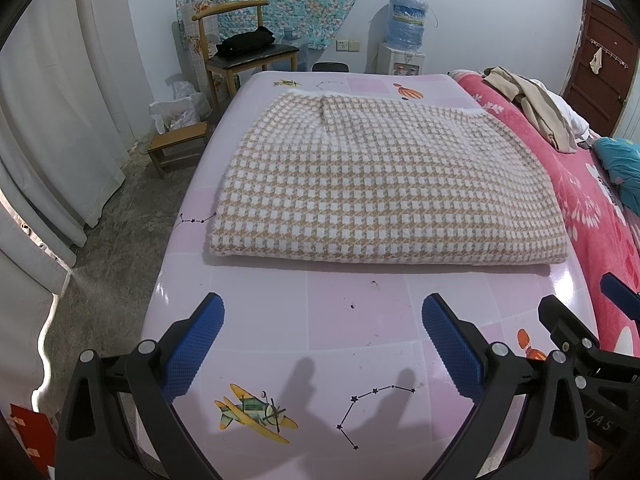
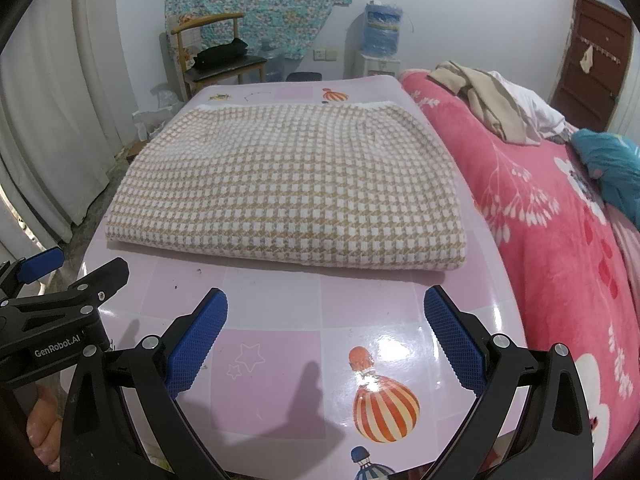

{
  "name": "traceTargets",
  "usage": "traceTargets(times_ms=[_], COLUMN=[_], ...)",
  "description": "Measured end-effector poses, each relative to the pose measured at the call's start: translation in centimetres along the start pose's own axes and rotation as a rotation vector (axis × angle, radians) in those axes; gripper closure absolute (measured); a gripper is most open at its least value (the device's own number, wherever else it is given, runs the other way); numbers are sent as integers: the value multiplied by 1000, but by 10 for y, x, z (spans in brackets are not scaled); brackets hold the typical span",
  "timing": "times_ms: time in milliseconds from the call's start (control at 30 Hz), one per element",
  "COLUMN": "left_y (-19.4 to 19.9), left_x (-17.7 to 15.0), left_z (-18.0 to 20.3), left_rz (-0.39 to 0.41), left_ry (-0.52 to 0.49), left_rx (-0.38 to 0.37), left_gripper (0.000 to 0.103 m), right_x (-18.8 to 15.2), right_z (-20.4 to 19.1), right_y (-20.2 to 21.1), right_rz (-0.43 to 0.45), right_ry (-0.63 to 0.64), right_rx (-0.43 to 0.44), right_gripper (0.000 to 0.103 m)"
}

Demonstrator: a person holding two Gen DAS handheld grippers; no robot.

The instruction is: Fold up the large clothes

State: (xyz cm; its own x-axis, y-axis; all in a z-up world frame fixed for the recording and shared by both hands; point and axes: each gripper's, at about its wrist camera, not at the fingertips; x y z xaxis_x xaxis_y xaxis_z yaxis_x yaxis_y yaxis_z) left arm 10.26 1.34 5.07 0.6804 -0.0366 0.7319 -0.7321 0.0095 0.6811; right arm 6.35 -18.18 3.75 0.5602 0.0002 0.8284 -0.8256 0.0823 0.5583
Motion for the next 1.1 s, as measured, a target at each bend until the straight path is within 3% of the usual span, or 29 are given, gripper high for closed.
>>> traceTargets(times_ms=[1100], left_y=[2], left_x=[3], left_z=[0], left_rz=[4], left_ry=[5], left_rx=[-4], left_gripper=[6], right_x=[3], right_z=[1], right_y=[1], right_rz=[3], right_ry=[6], right_rx=[1], right_gripper=[8])
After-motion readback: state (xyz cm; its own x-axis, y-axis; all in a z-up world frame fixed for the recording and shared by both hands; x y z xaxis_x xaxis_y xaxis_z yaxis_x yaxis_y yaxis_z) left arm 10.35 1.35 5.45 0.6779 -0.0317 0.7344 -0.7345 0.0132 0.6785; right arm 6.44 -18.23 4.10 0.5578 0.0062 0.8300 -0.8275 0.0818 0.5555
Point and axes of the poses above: each gripper's, at about its wrist camera, not at the fingertips, and y roughly against the way its jaws point, z to its right, x to its top, and after that the axes turned 11 degrees about z, right-handed
